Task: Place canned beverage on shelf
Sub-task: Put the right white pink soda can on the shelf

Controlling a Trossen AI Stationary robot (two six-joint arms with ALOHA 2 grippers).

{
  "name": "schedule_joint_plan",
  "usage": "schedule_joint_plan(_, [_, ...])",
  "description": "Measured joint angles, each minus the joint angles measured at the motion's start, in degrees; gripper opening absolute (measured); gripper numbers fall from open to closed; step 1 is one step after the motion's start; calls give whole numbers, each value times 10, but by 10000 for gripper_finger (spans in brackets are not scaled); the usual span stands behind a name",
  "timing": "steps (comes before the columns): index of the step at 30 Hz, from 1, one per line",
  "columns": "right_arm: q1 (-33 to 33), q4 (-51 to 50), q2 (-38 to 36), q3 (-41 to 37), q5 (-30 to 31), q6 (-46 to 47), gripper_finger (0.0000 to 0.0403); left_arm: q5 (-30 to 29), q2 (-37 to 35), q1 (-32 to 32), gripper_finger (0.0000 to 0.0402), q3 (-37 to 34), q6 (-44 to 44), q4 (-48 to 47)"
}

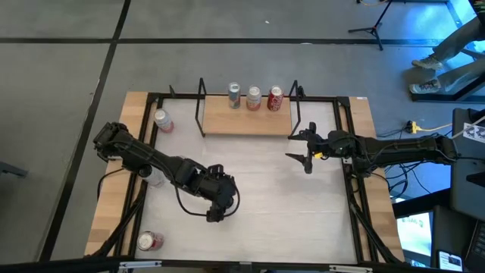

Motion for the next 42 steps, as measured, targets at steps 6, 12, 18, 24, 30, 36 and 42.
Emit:
schedule_joint_plan(6, [0,0,0,0,0,0,301,11,0,-9,320,0,0,7])
schedule_joint_plan(12, [0,0,0,0,0,0,301,-32,0,-16,320,0,1,6])
schedule_joint_plan(18, [0,0,0,0,0,0,301,-31,-1,-19,320,-15,-1,8])
schedule_joint_plan(24, [0,0,0,0,0,0,301,-12,-1,-19,320,-52,-13,41])
schedule_joint_plan(30, [0,0,0,0,0,0,301,-7,0,-18,320,-60,-15,51])
schedule_joint_plan(36, [0,0,0,0,0,0,301,-24,0,-18,319,-60,-17,74])
schedule_joint_plan(42, [0,0,0,0,0,0,301,-24,0,-18,281,-60,12,81])
